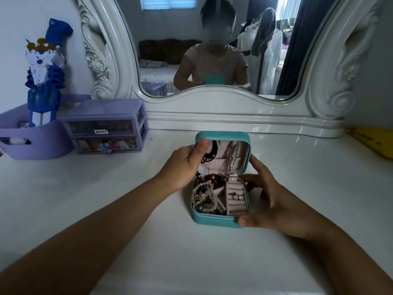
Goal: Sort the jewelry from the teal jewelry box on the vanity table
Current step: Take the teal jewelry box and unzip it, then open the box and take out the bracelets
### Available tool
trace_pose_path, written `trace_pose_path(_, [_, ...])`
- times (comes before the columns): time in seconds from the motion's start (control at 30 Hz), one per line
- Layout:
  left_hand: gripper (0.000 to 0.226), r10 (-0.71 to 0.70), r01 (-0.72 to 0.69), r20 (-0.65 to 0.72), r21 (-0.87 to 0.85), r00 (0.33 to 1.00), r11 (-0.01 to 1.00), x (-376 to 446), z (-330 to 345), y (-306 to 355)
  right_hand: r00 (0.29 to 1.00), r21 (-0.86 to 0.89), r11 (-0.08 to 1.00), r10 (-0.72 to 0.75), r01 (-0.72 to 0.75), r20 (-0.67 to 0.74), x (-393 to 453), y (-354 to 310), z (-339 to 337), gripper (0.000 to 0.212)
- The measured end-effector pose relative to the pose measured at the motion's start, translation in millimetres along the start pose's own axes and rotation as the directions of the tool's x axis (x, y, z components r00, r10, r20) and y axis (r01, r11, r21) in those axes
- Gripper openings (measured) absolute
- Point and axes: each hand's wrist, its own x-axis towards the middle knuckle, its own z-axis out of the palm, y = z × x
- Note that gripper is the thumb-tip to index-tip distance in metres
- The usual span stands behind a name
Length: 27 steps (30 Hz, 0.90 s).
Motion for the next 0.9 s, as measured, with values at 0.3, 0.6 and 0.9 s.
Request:
trace_pose_path(0.3, [0.069,-0.160,0.161,-0.016,0.050,0.987,0.986,27.6,4.4,-3.2,0.999,0.001,0.999,0.040,-0.040,0.014,2.0,3.9,-2.3,0.121])
trace_pose_path(0.6, [0.063,-0.243,0.245,-0.040,0.060,0.969,0.968,30.2,7.1,-13.0,0.999,-0.006,0.999,0.044,-0.044,0.030,1.9,3.4,-1.4,0.124])
trace_pose_path(0.9, [0.060,-0.235,0.235,0.013,-0.091,0.972,0.968,6.8,-21.9,-17.5,0.999,-0.134,0.991,-0.027,0.032,0.037,8.1,-8.0,14.4,0.115])
